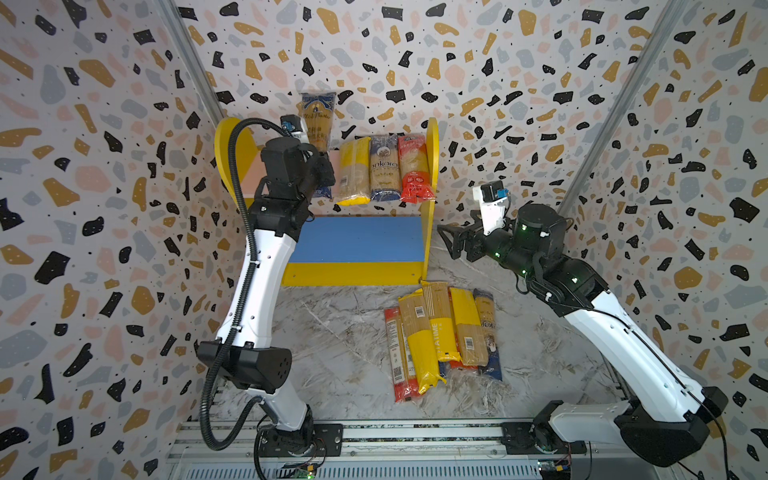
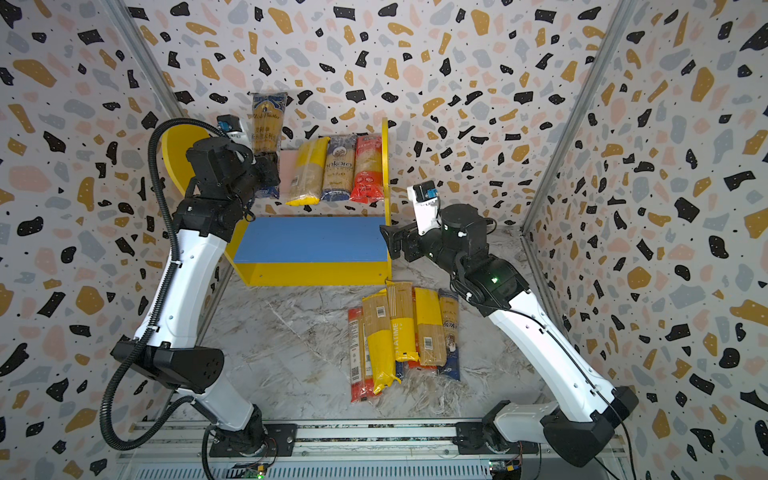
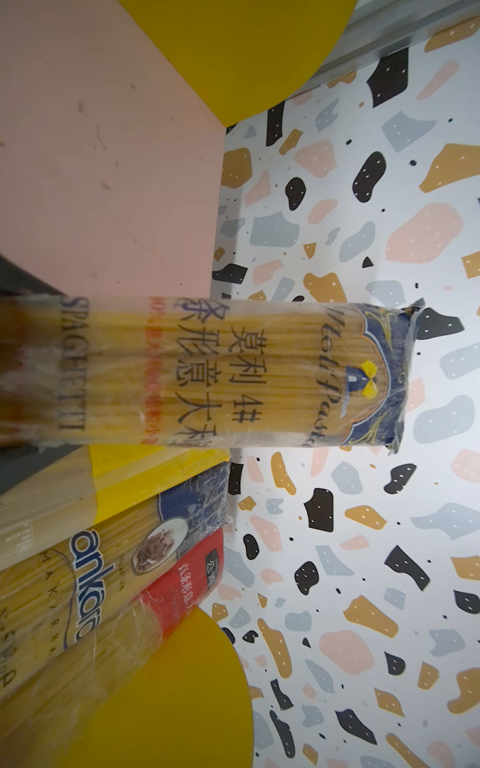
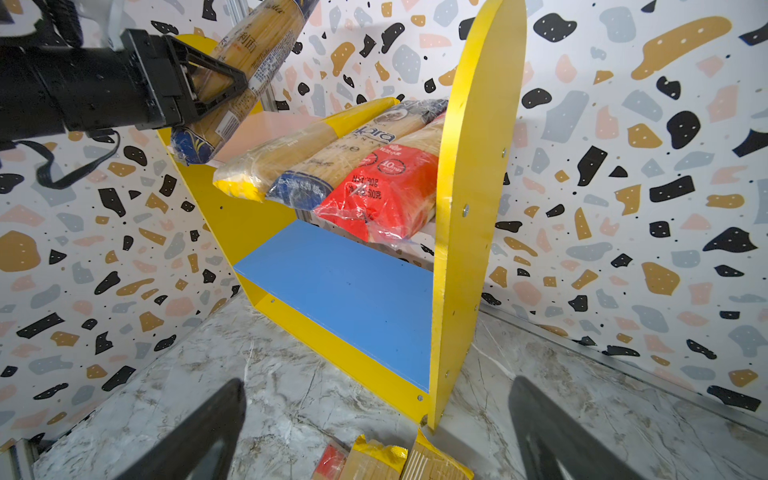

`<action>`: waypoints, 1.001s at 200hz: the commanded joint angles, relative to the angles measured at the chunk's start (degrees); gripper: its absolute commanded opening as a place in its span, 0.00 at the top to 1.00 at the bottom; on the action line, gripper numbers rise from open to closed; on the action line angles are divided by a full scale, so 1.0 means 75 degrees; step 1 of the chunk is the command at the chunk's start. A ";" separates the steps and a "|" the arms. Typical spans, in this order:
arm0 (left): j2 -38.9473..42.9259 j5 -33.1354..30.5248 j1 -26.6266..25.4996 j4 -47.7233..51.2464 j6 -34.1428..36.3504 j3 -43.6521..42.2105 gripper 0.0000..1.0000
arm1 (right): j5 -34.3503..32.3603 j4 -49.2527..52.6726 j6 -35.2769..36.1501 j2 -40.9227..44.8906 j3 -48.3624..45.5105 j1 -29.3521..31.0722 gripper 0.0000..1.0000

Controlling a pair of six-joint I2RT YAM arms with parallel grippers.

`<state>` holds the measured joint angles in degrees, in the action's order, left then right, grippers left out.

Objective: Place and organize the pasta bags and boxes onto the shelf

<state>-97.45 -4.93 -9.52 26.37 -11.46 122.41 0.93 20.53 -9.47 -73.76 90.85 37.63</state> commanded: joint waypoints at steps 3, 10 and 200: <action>0.0245 0.0130 0.0060 -0.1448 -0.0083 0.0354 1.00 | 0.0122 -0.0273 -0.0117 0.0265 -0.0004 -0.0065 0.01; 0.0232 0.0130 0.0062 -0.1449 -0.0101 0.0349 1.00 | 0.0122 -0.0284 -0.0127 0.0271 -0.0035 -0.0091 0.01; -0.0013 0.0528 0.0097 -0.1407 -0.0171 0.0319 0.57 | 0.0746 -0.0525 -0.0257 0.0187 -0.0272 -0.0516 0.01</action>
<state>-100.09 -2.22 -9.06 27.09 -12.86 122.41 4.97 18.26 -11.07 -73.56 89.01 34.06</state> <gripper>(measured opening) 0.394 0.989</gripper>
